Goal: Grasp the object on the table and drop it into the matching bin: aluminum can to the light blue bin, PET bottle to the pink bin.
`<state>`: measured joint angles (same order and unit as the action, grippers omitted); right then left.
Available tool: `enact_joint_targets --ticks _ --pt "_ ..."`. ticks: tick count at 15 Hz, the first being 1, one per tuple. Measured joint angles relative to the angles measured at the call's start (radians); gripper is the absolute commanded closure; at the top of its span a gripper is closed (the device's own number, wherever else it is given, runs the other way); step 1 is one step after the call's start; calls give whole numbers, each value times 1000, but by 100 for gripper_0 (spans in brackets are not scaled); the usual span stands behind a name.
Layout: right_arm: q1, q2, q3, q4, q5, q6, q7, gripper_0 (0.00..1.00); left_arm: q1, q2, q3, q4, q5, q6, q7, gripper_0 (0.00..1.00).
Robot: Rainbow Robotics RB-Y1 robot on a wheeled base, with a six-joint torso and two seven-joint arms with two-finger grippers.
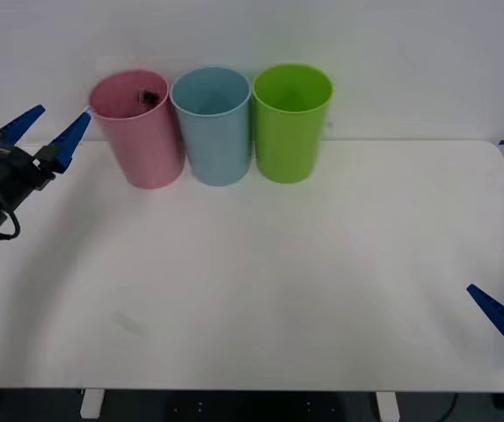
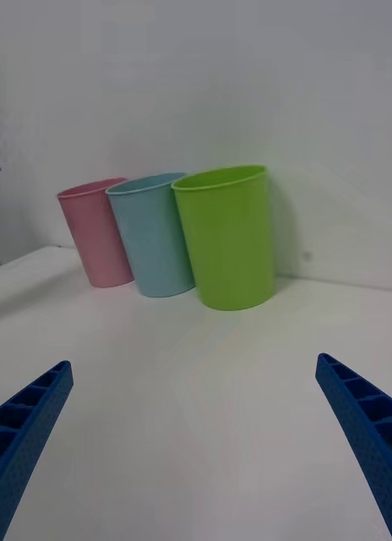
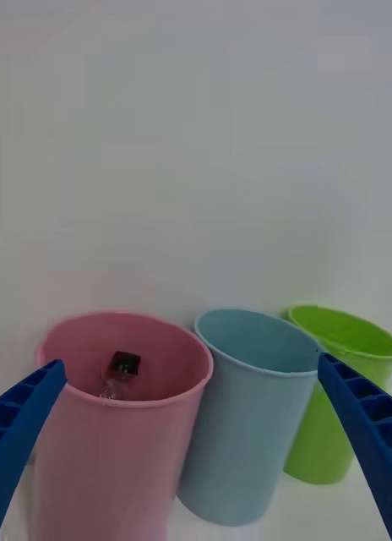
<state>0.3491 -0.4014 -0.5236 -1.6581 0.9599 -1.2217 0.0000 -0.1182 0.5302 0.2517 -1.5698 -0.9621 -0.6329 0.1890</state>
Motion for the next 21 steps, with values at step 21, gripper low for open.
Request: enact_joint_targets --ticks 21 --pt "0 0 0 0 0 0 0 0 523 53 285 -51 101 -552 -201 0"
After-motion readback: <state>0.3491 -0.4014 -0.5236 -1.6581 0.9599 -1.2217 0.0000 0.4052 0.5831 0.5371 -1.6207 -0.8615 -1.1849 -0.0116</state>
